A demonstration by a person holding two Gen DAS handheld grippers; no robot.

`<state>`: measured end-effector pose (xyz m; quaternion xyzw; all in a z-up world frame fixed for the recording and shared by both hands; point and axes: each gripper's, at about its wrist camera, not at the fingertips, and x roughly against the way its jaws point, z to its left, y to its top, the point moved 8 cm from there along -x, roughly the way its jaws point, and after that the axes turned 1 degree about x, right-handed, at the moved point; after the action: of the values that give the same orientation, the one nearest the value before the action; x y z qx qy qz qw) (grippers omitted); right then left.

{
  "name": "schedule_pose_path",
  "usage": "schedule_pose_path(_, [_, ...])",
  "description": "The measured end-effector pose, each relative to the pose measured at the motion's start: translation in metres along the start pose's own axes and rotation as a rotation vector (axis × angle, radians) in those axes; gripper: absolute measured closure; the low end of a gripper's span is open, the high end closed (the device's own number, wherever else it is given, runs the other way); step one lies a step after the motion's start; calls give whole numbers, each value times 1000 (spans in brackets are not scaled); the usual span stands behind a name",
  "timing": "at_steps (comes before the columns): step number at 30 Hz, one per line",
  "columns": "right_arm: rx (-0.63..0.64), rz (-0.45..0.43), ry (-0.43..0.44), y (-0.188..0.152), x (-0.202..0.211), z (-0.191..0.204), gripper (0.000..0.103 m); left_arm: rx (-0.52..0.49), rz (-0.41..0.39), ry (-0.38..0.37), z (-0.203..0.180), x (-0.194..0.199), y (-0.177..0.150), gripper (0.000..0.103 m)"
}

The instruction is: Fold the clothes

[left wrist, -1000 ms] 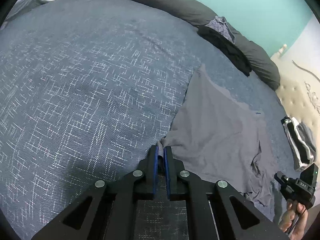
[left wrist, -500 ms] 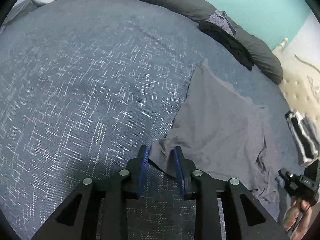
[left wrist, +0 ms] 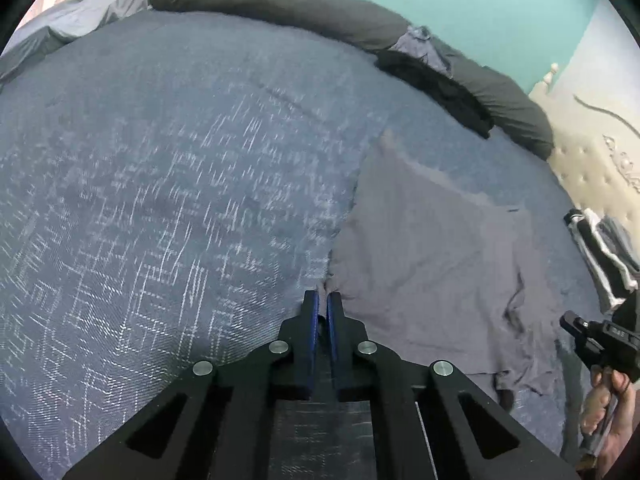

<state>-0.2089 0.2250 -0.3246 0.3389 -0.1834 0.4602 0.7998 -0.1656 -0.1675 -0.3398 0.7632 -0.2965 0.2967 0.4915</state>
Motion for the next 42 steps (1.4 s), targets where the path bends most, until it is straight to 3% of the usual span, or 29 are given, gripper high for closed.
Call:
schedule_pose_path(9, [-22,-40,6,34,6,-18,97,-6,1,-76,-30,7,7,99])
schedule_pose_path(14, [-44,-62,39,49,16,-24,97,-59,14,-93,-73,9,12,99])
schedule_pose_path(24, [-119,-69,89,59,40,-44,97,-244,69,-172,-227,-9,5,99])
schedule_pose_path(30, [-136,-69,89,64,52,-61,97,-366,184,-220,-316,-55,-41,99])
schedule_pose_path(35, [-162,-60,97,68,49,-71,97,-414,277,-182,-334,-91,-81,98])
schedule_pose_path(39, [-129,-39,117,67,44,-62,97,-344,292,-180,-319,-94,-77,96])
schedule_pose_path(42, [-117,-25,128,65,39,-56,96,-326,273,-188,-310,-79,-65,88])
